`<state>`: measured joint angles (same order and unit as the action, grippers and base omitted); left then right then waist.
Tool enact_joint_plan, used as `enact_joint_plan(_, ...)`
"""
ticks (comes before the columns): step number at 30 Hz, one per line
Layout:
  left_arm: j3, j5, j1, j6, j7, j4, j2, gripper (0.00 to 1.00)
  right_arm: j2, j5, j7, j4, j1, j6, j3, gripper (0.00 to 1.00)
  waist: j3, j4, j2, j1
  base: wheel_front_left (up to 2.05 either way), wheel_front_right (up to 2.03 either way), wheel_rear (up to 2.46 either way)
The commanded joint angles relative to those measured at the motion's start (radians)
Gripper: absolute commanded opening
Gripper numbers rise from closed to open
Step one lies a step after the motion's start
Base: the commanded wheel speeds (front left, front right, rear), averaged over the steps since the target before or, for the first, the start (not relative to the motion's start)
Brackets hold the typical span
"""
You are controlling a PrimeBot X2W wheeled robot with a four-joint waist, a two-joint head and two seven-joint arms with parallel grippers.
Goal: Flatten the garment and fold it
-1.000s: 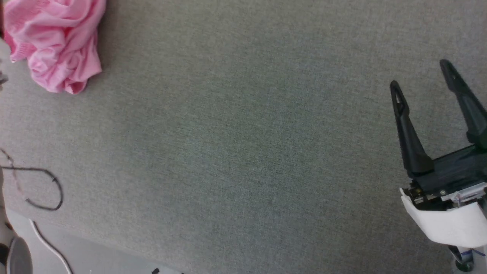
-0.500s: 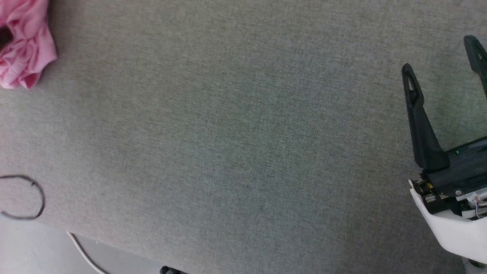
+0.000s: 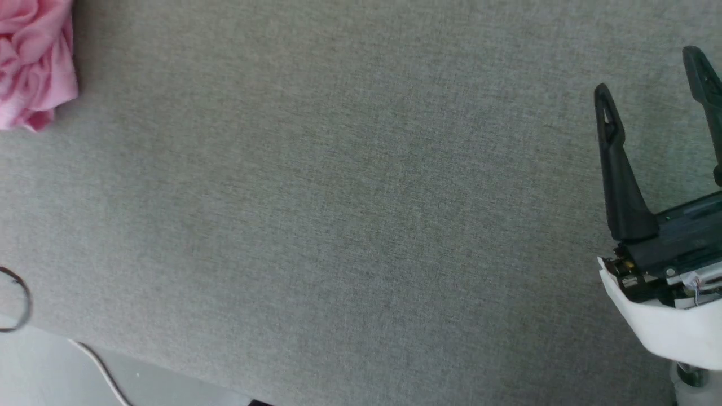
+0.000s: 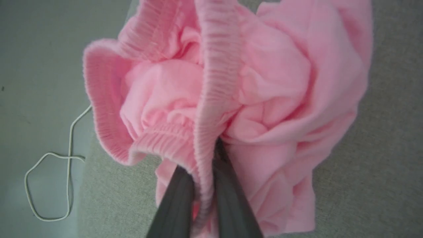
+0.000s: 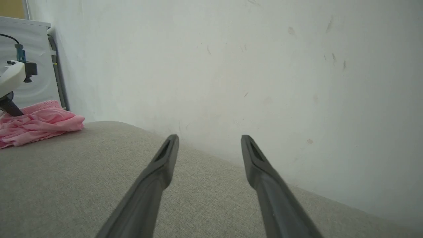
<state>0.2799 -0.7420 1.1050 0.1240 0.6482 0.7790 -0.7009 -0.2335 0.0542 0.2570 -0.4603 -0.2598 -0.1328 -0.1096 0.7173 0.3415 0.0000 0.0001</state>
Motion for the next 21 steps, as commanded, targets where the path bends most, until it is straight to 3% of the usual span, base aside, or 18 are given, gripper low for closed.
enact_joint_plan(1, 0.005, 0.009, 0.025, 0.007, -0.008, -0.008, -0.016, 0.00, 0.002, -0.005, 0.005, 0.004, 0.002, 0.002, 0.002, 1.00, -0.049, -0.008, 0.0000, -0.0001, 0.00, 0.00, 0.00)
enact_joint_plan(10, 0.214, 0.073, 0.134, 0.007, -0.078, -0.218, -0.102, 0.00, 0.079, -0.014, 0.005, 0.075, 0.055, 0.002, 0.025, 1.00, -0.229, -0.037, 0.0000, -0.0001, 0.00, 0.00, 0.00)
enact_joint_plan(21, 0.546, 0.024, 0.294, 0.007, -0.092, -0.483, -0.053, 0.00, 0.160, -0.013, 0.005, 0.136, 0.129, 0.002, 0.071, 1.00, -0.399, -0.159, 0.0000, -0.0001, 0.00, 0.00, 0.00)
